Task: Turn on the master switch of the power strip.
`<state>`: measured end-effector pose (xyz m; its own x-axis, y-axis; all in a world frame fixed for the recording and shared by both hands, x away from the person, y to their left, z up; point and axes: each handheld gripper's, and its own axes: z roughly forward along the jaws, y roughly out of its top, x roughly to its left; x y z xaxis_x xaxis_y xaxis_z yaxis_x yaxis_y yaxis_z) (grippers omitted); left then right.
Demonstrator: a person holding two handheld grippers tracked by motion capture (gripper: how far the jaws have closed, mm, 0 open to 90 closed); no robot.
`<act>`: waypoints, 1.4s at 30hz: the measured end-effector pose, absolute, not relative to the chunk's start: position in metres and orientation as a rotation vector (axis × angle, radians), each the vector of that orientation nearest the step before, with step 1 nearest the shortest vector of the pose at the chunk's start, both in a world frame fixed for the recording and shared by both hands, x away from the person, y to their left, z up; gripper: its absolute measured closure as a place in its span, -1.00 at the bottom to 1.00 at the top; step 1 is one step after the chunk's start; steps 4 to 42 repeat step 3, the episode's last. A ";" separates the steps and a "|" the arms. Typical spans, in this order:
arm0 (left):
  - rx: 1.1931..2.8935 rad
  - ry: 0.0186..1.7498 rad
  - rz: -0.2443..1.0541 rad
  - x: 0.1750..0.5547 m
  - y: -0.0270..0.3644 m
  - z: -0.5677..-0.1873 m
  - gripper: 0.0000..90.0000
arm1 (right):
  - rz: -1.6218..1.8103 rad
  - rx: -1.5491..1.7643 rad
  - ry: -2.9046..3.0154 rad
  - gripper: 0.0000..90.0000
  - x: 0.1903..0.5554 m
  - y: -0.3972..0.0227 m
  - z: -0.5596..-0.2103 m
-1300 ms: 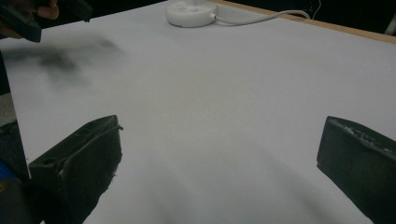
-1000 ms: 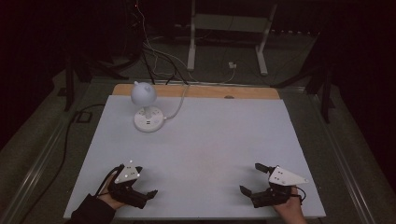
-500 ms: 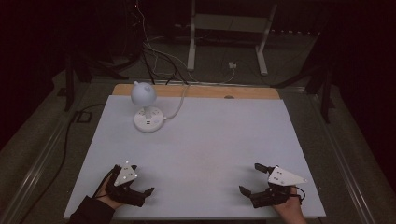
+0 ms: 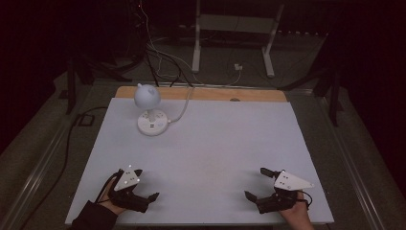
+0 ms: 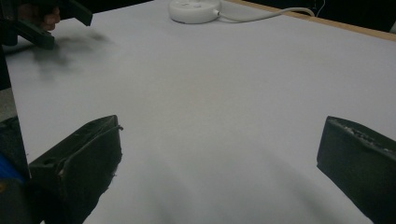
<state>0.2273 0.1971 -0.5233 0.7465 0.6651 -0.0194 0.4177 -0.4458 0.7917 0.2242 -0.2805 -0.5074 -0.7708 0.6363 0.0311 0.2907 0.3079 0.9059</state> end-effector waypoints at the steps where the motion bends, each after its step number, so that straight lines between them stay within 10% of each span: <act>1: 2.105 0.813 0.374 0.228 0.197 -0.524 -0.99 | 1.447 0.836 2.249 -1.00 0.224 -0.280 -0.507; 42: 2.103 0.810 0.369 0.228 0.197 -0.523 -0.99 | 1.448 0.835 2.248 -1.00 0.224 -0.281 -0.507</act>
